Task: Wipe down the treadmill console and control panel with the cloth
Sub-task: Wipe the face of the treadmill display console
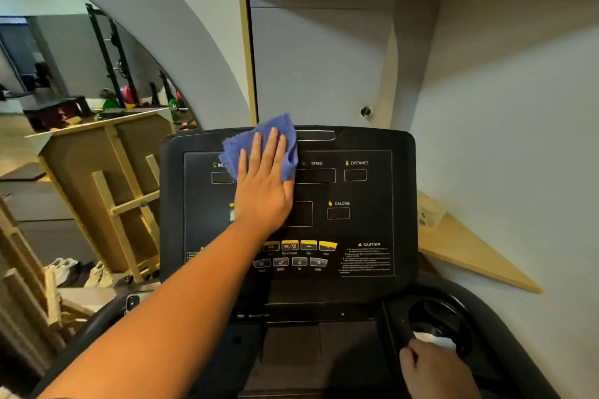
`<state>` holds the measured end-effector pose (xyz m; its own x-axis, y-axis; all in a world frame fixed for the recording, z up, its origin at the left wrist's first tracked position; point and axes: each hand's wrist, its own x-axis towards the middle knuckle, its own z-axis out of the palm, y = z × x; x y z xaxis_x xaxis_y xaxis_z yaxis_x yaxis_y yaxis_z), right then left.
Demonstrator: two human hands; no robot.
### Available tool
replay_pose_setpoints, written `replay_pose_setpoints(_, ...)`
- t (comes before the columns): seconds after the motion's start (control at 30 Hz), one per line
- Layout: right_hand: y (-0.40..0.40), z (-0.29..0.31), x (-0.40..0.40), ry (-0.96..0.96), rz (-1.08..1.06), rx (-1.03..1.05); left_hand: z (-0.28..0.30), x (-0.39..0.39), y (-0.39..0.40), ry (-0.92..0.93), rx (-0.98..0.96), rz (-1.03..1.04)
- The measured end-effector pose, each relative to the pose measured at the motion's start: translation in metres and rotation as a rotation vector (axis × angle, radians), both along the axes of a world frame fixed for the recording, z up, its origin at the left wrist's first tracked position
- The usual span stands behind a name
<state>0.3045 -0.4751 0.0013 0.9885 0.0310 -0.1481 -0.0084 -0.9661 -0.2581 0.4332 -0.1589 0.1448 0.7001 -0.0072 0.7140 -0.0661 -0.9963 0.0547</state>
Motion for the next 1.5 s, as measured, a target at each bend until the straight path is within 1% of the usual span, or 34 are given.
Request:
replay_pose_setpoints(0.07, -0.001, 0.000, -0.002, -0.024, -0.009, 0.005, 0.005, 0.004, -0.011, -0.010, -0.135, 0.111)
replay_pose_setpoints(0.1, -0.001, -0.001, -0.003, -0.045, -0.019, 0.015, 0.010, 0.008, -0.031, -0.018, -0.176, 0.134)
replay_pose_setpoints(0.13, 0.001, -0.001, -0.004, -0.061, -0.035, 0.016, 0.012, 0.012, -0.056, -0.016, -0.200, 0.122)
replay_pose_setpoints(0.17, 0.003, -0.001, -0.004, -0.082, -0.063, 0.009, 0.013, 0.016, -0.079, -0.009, -0.176, 0.092)
replay_pose_setpoints(0.23, 0.006, -0.002, -0.002, -0.127, -0.111, 0.007, 0.010, 0.025, -0.111, 0.008, -0.055, 0.006)
replay_pose_setpoints(0.27, 0.005, -0.004, 0.002, -0.126, -0.119, 0.006, 0.007, 0.027, -0.125, 0.032, 0.019, -0.069)
replay_pose_setpoints(0.33, 0.003, -0.008, 0.006, -0.096, -0.122, -0.010, 0.000, 0.027, -0.147, 0.104, 0.240, -0.229)
replay_pose_setpoints(0.43, 0.003, -0.005, 0.005, -0.087, -0.148, -0.001, 0.001, 0.028, -0.137, 0.141, 0.507, -0.392)
replay_pose_setpoints(0.5, 0.006, 0.000, 0.002, -0.130, -0.153, 0.021, 0.006, 0.029, -0.110, 0.118, 0.552, -0.426)
replay_pose_setpoints(0.57, 0.005, 0.005, 0.001, -0.132, -0.152, 0.091, 0.010, 0.028, -0.087, 0.074, 0.464, -0.366)
replay_pose_setpoints(0.63, 0.007, 0.011, -0.001, -0.129, -0.165, 0.131, 0.011, 0.026, -0.083, 0.046, 0.309, -0.284)
replay_pose_setpoints(0.7, 0.009, 0.014, -0.001, -0.137, -0.165, 0.105, 0.012, 0.026, -0.104, 0.040, 0.166, -0.189)
replay_pose_setpoints(0.77, 0.009, 0.013, -0.001, -0.136, -0.168, 0.122, 0.014, 0.030, -0.135, 0.053, 0.076, -0.136)
replay_pose_setpoints(0.8, 0.009, 0.012, -0.001, -0.121, -0.181, 0.119, 0.013, 0.032, -0.149, 0.076, 0.082, -0.163)
replay_pose_setpoints(0.83, 0.008, 0.010, -0.001, -0.117, -0.185, 0.108, 0.010, 0.033, -0.162, 0.105, 0.143, -0.221)
replay_pose_setpoints(0.9, 0.008, 0.009, -0.002, -0.153, -0.164, 0.111, 0.003, 0.033, -0.176, 0.157, 0.344, -0.346)
replay_pose_setpoints(0.97, 0.008, 0.008, -0.008, -0.171, -0.167, 0.137, -0.003, 0.030, -0.170, 0.176, 0.478, -0.419)
replay_pose_setpoints(1.07, 0.011, 0.010, -0.011, -0.225, -0.216, 0.207, -0.008, 0.022, -0.135, 0.146, 0.486, -0.435)
replay_pose_setpoints(1.2, 0.013, 0.011, -0.010, -0.201, -0.271, 0.212, -0.012, 0.008, -0.075, 0.076, 0.381, -0.329)
replay_pose_setpoints(1.23, 0.012, 0.012, -0.012, -0.190, -0.245, 0.156, -0.010, 0.005, -0.059, 0.058, 0.354, -0.295)
replay_pose_setpoints(1.3, 0.010, 0.010, -0.013, -0.147, -0.201, 0.097, -0.005, 0.001, -0.026, 0.032, 0.252, -0.196)
replay_pose_setpoints(1.37, 0.010, 0.015, -0.013, -0.146, -0.168, 0.116, -0.003, -0.004, -0.005, 0.023, 0.119, -0.075)
replay_pose_setpoints(1.4, 0.009, 0.018, -0.012, -0.136, -0.153, 0.126, -0.002, -0.004, -0.006, 0.009, 0.052, -0.007)
replay_pose_setpoints(1.43, 0.010, 0.018, -0.011, -0.172, -0.116, 0.109, -0.001, -0.002, -0.015, -0.011, -0.015, 0.066)
replay_pose_setpoints(1.47, 0.007, 0.016, -0.011, -0.218, -0.114, 0.165, -0.001, 0.002, -0.031, -0.028, -0.084, 0.130)
replay_pose_setpoints(1.5, 0.006, 0.015, -0.010, -0.225, -0.118, 0.211, 0.000, 0.005, -0.050, -0.040, -0.140, 0.165)
